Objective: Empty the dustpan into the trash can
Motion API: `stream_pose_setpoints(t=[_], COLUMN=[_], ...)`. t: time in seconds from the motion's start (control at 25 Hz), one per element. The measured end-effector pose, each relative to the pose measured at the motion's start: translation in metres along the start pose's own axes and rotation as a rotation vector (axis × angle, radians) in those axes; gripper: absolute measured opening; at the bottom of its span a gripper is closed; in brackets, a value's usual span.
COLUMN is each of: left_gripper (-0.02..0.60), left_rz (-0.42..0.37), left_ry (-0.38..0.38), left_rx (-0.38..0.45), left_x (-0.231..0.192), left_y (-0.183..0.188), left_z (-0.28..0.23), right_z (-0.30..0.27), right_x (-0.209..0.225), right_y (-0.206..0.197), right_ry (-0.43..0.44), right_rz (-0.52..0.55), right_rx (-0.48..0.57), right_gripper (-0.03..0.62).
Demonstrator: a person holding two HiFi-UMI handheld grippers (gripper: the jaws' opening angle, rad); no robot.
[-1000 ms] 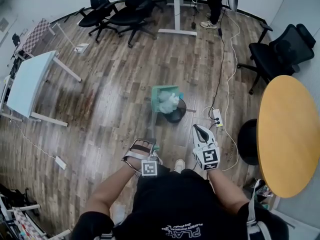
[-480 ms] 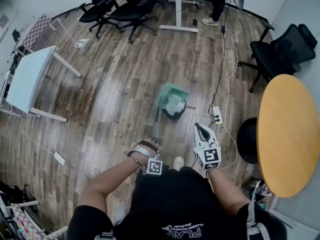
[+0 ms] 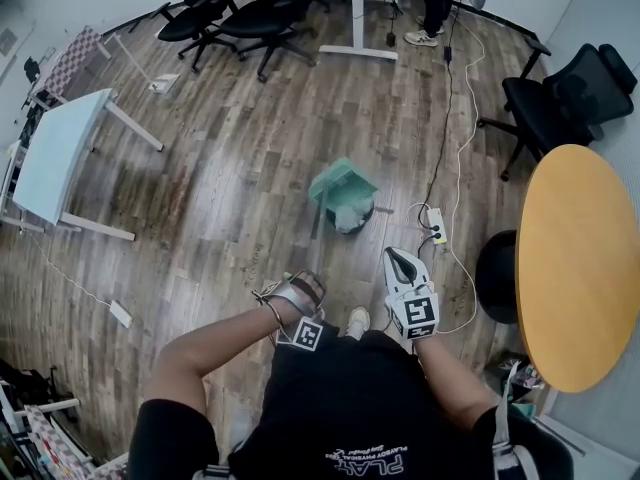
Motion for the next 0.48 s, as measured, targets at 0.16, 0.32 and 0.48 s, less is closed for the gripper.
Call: stream_pose_setpoints(t=[0.16, 0.32, 0.48], left_gripper=[0.107, 0.115, 0.13], left_rz=[-0.052, -0.102, -0.221], left_ry=[0.001, -0.005, -0.032], left_rx=[-0.005, -0.024, -0.036], left_x=[0.009, 0.014, 0.014], left_y=[0.003, 0.003, 0.001], left_z=[-0.001, -0.002, -0.002], right_z=[-0.002, -0.004, -0.007], right_x=[-0.005, -0.006, -0.009], right_y=[-0.001, -0.002, -0.005], right_ry=[0.019, 0.034, 0.05], right_rz=[0.013, 0.022, 0.023], right_rx=[-0.011, -0.023, -0.027], right_gripper=[0.023, 0.023, 0.023])
Point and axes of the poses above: the fingertips, and each gripper's own axes: z backward along the fingers, x to its right, y out of its top, the point moved 8 cm from there along z, backward along the fingers, and after that the axes turned 7 degrees about -x, right-handed, at the moved point
